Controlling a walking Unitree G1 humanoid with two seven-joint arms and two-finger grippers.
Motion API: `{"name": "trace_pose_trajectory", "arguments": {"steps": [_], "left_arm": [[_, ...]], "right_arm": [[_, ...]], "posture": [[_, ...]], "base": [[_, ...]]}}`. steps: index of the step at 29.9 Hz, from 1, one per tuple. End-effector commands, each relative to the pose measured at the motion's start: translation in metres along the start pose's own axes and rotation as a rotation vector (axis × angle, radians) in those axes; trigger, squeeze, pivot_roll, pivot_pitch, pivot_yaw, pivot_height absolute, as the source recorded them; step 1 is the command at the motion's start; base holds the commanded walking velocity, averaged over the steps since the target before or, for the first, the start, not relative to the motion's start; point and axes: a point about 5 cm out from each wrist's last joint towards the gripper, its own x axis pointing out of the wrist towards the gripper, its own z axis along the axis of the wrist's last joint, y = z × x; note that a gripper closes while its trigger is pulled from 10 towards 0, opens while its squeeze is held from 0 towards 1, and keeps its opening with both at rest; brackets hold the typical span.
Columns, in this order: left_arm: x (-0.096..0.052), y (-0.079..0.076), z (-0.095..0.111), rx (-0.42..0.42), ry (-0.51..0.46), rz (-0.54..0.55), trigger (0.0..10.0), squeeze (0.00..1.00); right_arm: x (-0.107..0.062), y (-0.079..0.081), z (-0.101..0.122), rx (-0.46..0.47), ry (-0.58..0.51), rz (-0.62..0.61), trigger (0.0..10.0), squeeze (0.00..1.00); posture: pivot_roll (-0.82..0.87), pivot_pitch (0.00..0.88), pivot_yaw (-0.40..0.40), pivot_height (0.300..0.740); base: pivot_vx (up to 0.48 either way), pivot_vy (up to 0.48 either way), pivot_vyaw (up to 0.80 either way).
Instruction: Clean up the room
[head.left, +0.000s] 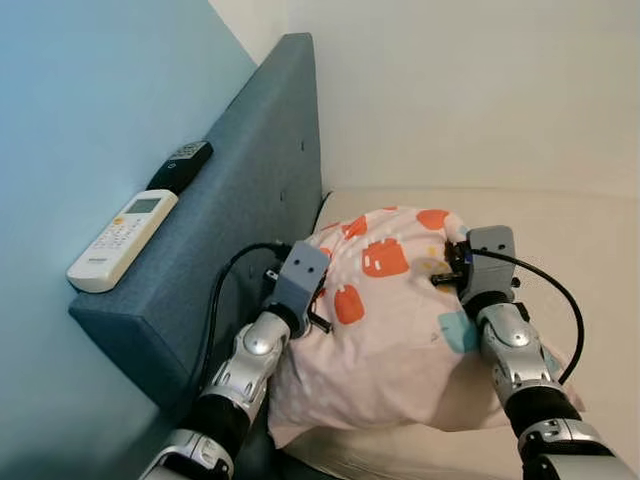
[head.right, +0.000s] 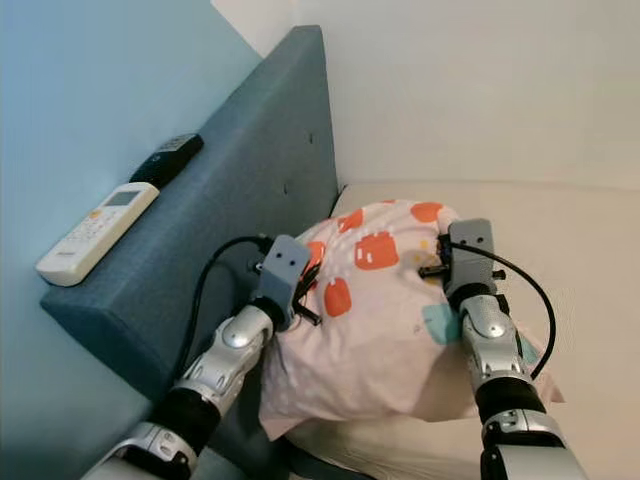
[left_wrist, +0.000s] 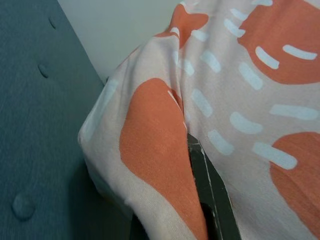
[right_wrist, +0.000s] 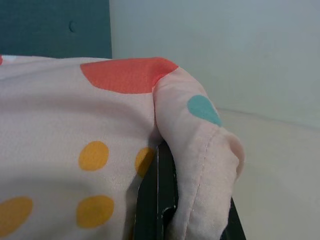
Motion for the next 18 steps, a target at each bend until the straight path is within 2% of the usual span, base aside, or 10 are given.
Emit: {"name": "trace_pose_trajectory", "arguments": {"steps": [1,13,18], "left_arm": [[-0.004,0.0057,-0.0032,0.004,-0.016,0.023,10.0,0.0],[-0.0037,0.0051,-0.0027,-0.003,-0.021,0.016,10.0,0.0],[-0.0036,0.0031,-0.0029,-0.003,-0.022,0.007,10.0,0.0]], "right_arm": [[0.0011,-0.0014,0.0032,0.023,-0.031,-0.022,10.0,0.0],[0.0008,-0.0029,0.0026,0.026,-0.039,-0.029,10.0,0.0],[0.0001,-0.0036,0.0024,0.03,-0.045,-0.036,10.0,0.0]], "posture": [[0.01,0.121,0.093,0.705],[0.01,0.115,0.094,0.656],[0.01,0.112,0.096,0.656]], "base": [[0.0,0.0,0.0],[0.0,0.0,0.0],[0.0,0.0,0.0]]}}
